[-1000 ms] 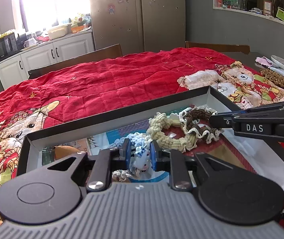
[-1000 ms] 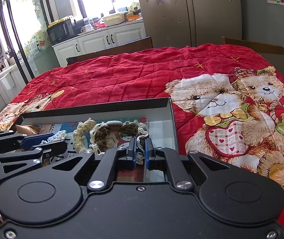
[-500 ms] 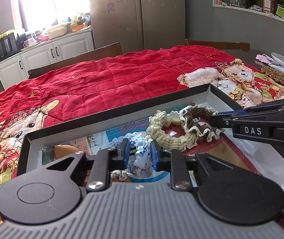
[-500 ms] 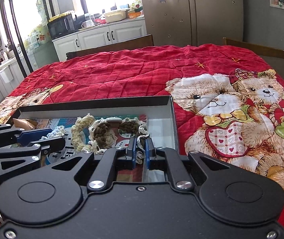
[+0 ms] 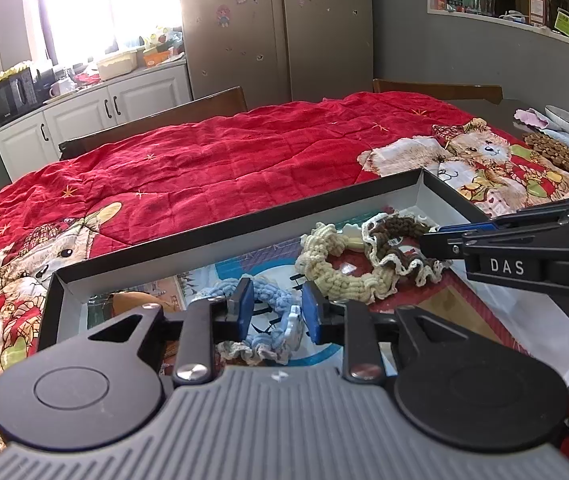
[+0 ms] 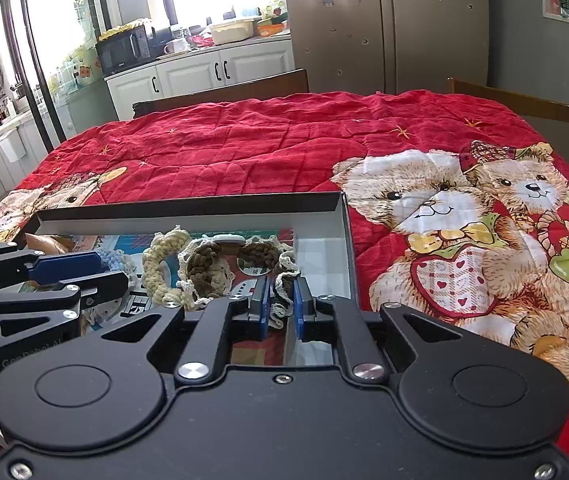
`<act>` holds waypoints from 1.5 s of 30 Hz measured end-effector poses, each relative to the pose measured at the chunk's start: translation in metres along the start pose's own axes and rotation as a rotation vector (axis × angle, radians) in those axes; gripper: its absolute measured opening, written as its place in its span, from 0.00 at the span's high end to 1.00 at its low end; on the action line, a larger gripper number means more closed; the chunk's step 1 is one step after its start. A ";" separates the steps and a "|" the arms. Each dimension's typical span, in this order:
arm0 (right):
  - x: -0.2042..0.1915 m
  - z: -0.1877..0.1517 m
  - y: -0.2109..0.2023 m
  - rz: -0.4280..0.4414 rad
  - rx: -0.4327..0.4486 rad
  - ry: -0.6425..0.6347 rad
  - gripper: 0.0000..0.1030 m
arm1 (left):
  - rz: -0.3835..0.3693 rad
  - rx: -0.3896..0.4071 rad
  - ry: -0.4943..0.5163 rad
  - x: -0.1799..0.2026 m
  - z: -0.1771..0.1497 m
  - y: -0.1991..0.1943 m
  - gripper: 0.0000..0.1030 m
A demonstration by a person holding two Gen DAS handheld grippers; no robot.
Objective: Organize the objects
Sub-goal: 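Lower the blue scrunchie into the box and open the left tool, then withdraw both open tools from the box toward the items on the quilt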
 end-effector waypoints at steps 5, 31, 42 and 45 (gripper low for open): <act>0.000 0.000 -0.001 0.002 0.004 -0.005 0.82 | 0.006 0.012 -0.004 -0.001 0.001 -0.002 0.48; -0.003 0.005 -0.039 -0.018 0.087 -0.025 0.65 | 0.026 0.109 0.004 0.002 0.002 -0.039 0.17; -0.006 0.003 -0.074 0.004 0.117 -0.028 0.65 | 0.018 0.144 0.002 0.001 0.001 -0.071 0.15; -0.008 0.000 -0.085 0.008 0.125 -0.038 0.65 | 0.008 0.150 -0.001 0.002 0.001 -0.080 0.15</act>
Point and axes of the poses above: each gripper's, at about its wrist camera, not at the fingertips, and y roughly the way its jaws point, x to its right, z to its top, the point moved 5 cm from there along y, roughly the way its jaws point, and after that the axes turned 10 degrees about -y, right-handed, at the moved point
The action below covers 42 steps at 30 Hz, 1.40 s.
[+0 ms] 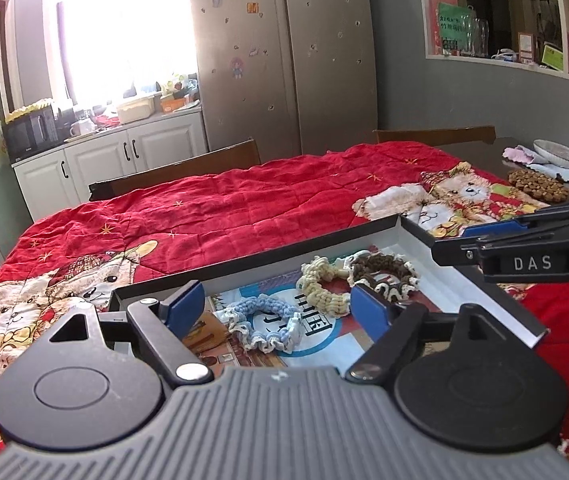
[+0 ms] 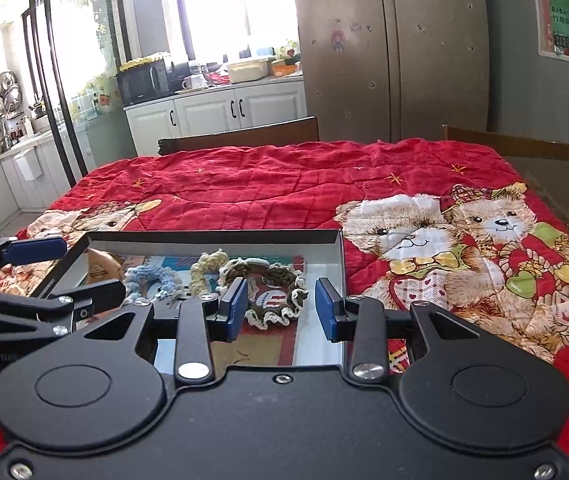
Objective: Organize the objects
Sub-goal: 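Withdraw both open tools from the box toward the items on the quilt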
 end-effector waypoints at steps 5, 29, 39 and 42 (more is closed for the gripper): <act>-0.006 -0.004 -0.024 0.013 0.018 -0.022 0.65 | -0.011 0.023 0.006 0.001 0.001 -0.020 0.15; -0.020 -0.046 -0.115 0.052 0.036 -0.080 0.63 | -0.027 0.061 0.023 0.001 -0.023 -0.101 0.11; -0.026 -0.078 -0.125 0.050 0.001 -0.112 0.63 | -0.062 0.024 0.012 0.006 -0.057 -0.124 0.11; -0.027 -0.087 -0.128 0.059 0.006 -0.106 0.64 | -0.070 0.021 0.008 0.009 -0.068 -0.130 0.12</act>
Point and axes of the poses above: each gripper's, at about its wrist camera, not at the fingertips, and y roughly the way its jaws point, x to its right, z to its top, the point moved 5 cm from there along y, roughly the way its jaws point, and after that the axes turned 10 degrees about -y, right-handed, at the moved point
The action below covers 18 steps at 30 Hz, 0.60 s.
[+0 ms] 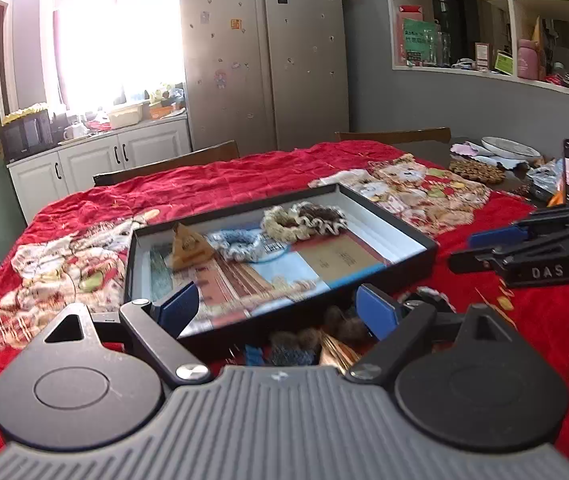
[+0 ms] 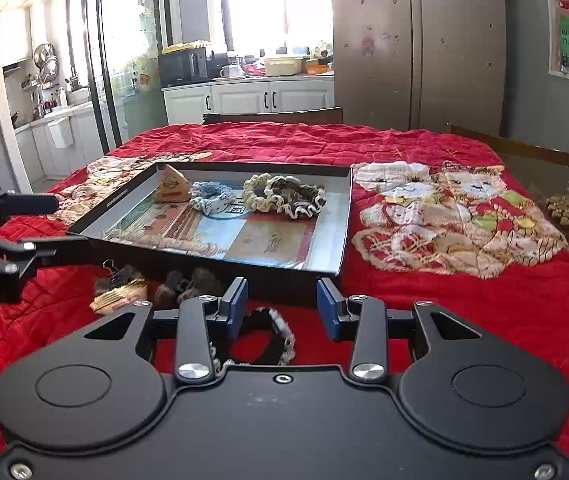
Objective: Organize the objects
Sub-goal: 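Withdraw both open tools from the box toward the items on the quilt, then grasp the brown triangular paper packet with the left tool while the right tool grasps the black beaded scrunchie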
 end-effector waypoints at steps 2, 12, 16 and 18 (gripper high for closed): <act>0.000 -0.006 -0.001 0.005 0.001 0.008 0.67 | -0.003 -0.003 0.010 0.004 -0.007 -0.003 0.12; -0.004 -0.030 0.009 0.003 -0.021 0.038 0.73 | -0.032 -0.040 0.049 0.029 -0.038 0.001 0.44; -0.005 -0.033 0.013 0.007 -0.022 0.046 0.73 | -0.042 -0.076 0.053 0.033 -0.048 0.010 0.53; -0.004 -0.034 0.015 0.009 -0.024 0.051 0.73 | -0.045 -0.090 0.047 0.034 -0.052 0.013 0.55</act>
Point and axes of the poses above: each gripper's, at about its wrist camera, not at the fingertips, and y roughly the way its jaws point, x to its right, z to its top, the point moved 5 cm from there along y, roughly the way its jaws point, and after that the axes turned 10 degrees about -y, right-handed, at the moved point
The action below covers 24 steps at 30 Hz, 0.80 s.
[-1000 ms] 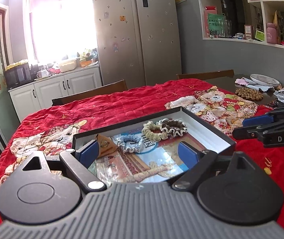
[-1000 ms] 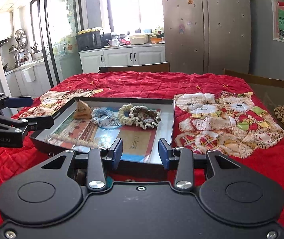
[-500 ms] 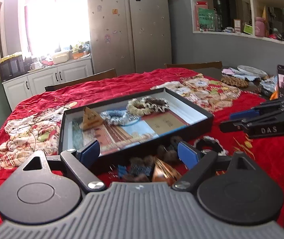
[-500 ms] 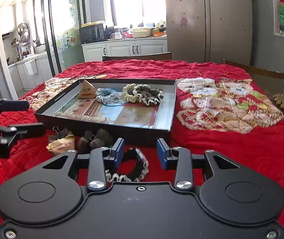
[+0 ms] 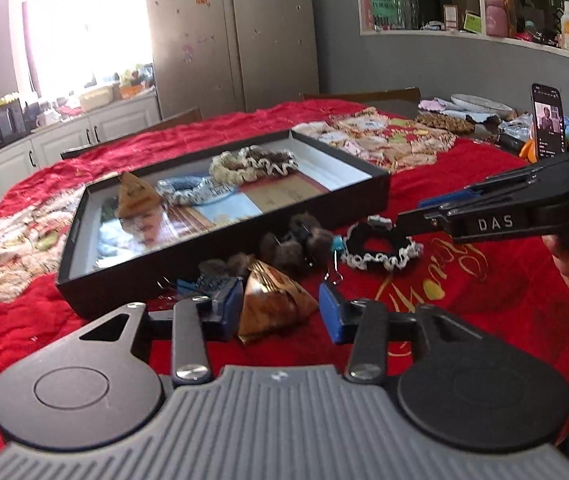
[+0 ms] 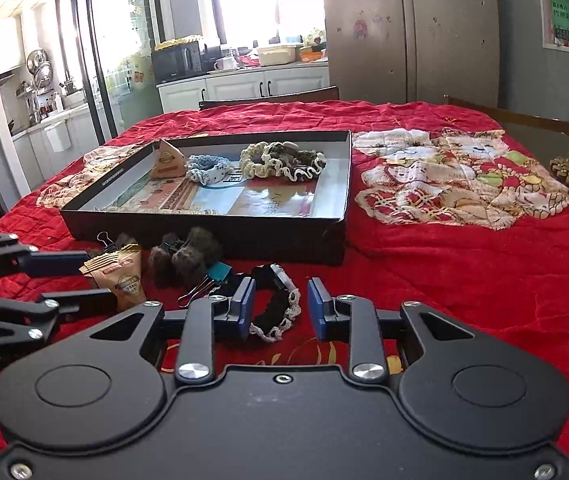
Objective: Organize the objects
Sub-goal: 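Grasp the brown triangular paper packet with the left tool while the right tool grasps the black beaded scrunchie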
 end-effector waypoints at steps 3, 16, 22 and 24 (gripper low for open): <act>0.000 -0.001 0.004 -0.003 -0.007 0.001 0.73 | 0.005 -0.012 -0.010 0.000 -0.002 0.006 0.56; -0.001 -0.008 0.021 -0.001 -0.043 -0.004 0.75 | 0.015 -0.016 -0.045 0.000 -0.003 0.020 0.40; -0.004 -0.011 0.024 -0.005 -0.050 -0.020 0.75 | 0.016 -0.024 -0.063 0.001 -0.002 0.027 0.40; -0.004 -0.011 0.026 -0.004 -0.052 -0.017 0.75 | 0.016 -0.029 -0.059 0.002 -0.002 0.030 0.38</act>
Point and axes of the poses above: each gripper's, at about its wrist camera, not at the fingertips, and y roughly the way its jaws point, x to its right, z to its top, the point moved 5 cm from there along y, roughly the way its jaws point, and after that the axes turned 10 degrees about -y, right-handed, at the moved point
